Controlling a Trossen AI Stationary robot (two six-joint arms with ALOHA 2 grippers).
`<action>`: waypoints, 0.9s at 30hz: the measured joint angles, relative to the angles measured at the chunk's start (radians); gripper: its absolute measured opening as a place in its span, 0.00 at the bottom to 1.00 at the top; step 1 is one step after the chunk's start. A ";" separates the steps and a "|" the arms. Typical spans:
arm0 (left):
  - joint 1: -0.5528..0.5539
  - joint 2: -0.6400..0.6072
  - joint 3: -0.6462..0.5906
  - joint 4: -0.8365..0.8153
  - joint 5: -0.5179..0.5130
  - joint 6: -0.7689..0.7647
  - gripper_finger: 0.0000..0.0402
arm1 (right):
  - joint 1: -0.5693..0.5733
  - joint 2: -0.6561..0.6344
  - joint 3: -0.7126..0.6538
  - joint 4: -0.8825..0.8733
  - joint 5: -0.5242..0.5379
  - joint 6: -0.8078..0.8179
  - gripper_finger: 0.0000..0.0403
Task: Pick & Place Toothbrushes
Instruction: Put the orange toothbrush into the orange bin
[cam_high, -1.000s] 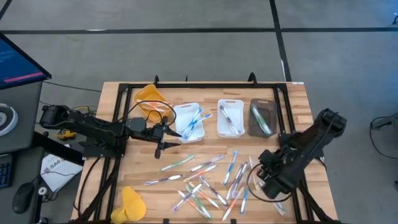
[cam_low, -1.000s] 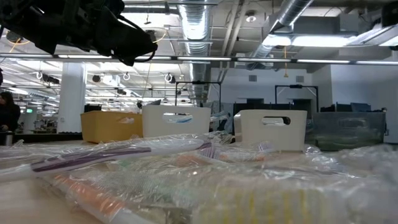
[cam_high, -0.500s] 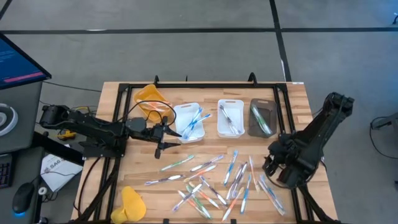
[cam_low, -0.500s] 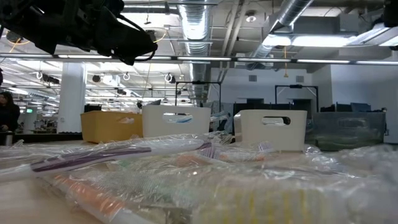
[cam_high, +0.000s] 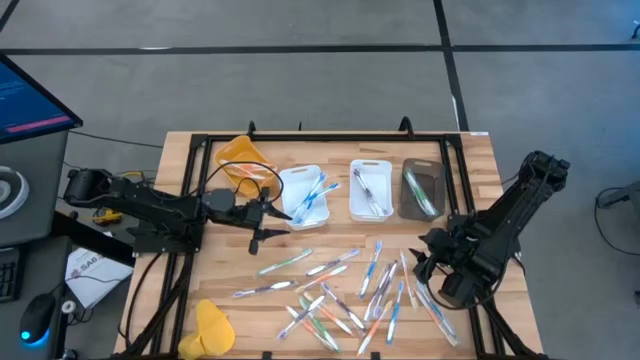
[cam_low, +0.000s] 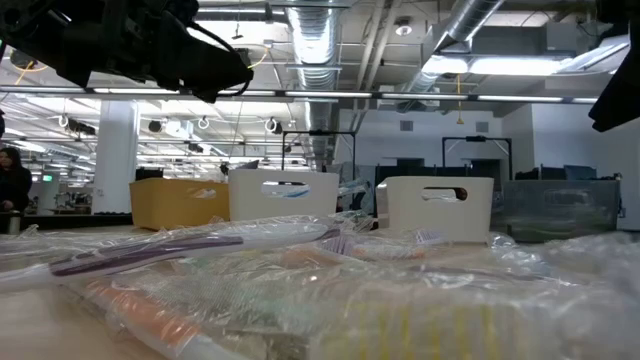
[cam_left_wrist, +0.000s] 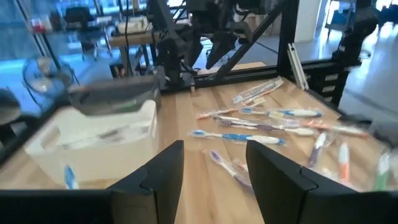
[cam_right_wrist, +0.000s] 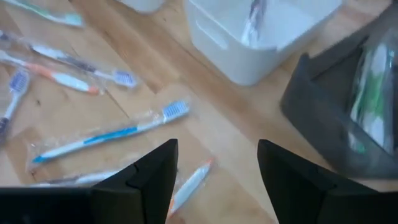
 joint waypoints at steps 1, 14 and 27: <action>0.000 0.000 0.000 0.006 0.000 0.028 0.42 | 0.000 0.000 0.000 0.001 -0.019 0.000 0.54; 0.002 0.000 0.000 0.065 0.003 0.056 0.42 | 0.000 0.014 0.000 0.159 -0.077 -0.085 0.54; 0.002 0.000 -0.007 0.047 -0.002 -0.050 0.42 | -0.014 0.014 0.000 0.209 -0.077 -0.166 0.54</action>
